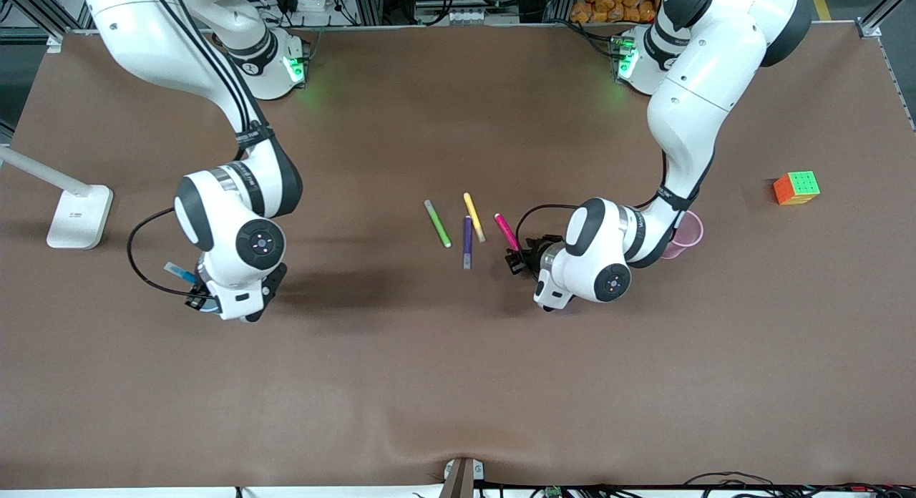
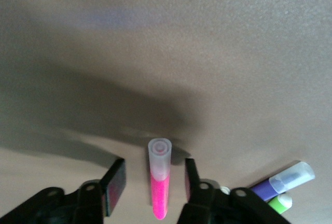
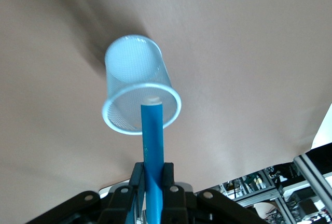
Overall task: Place pink and blue markers in matching cups
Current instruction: 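Lift the blue marker toward the blue cup while the left gripper grasps pink, then drop the blue marker into the blue cup while the left gripper lifts pink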
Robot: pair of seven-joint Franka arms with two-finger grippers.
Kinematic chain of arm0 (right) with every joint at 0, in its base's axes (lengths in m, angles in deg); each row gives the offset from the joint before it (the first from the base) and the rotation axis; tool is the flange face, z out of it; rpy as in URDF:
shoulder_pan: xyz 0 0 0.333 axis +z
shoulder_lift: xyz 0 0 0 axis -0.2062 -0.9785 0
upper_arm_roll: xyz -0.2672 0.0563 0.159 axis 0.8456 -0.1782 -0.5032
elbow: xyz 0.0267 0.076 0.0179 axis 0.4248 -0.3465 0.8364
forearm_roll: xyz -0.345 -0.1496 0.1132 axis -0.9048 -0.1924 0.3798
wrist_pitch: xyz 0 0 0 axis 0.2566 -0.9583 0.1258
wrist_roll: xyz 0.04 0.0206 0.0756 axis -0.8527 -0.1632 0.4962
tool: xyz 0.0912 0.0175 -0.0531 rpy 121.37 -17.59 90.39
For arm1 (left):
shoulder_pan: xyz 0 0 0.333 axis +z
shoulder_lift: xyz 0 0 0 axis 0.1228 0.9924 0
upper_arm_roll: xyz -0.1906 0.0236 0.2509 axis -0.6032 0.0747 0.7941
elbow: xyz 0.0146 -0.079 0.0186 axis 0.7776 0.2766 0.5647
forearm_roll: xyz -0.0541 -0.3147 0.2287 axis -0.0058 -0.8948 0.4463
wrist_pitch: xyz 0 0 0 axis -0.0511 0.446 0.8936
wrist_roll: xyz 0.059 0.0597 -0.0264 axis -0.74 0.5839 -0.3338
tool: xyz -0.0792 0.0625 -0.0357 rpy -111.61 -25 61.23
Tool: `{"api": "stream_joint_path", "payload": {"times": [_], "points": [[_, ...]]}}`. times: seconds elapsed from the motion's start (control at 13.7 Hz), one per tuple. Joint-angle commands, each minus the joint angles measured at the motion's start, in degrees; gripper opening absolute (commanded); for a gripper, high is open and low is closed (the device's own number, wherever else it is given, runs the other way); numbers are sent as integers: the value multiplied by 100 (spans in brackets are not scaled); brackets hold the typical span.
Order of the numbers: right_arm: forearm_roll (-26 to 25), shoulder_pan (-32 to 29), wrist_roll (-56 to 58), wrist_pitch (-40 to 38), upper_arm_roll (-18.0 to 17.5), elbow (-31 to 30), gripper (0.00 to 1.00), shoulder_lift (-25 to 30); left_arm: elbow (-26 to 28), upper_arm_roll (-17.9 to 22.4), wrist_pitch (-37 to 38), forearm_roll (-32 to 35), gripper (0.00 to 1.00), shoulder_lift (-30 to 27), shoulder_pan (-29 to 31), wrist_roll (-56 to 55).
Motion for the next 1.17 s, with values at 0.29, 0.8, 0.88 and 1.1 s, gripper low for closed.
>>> {"api": "stream_joint_path", "payload": {"times": [0.29, 0.8, 0.88, 1.1], "points": [[-117, -558, 40, 703, -126, -653, 0, 129, -55, 44, -182, -11, 0, 51, -13, 21], [-46, -690, -30, 1117, -134, -988, 0, 111, -108, 149, 537, 130, 0, -501, 162, -5], [-46, -681, -170, 1126, -134, -1049, 0, 120, -108, 149, 635, 138, 0, -589, 206, -5], [-46, -532, -547, 1021, -134, -1059, 22, 138, -108, 149, 758, 138, 0, -836, 251, -5]]}}
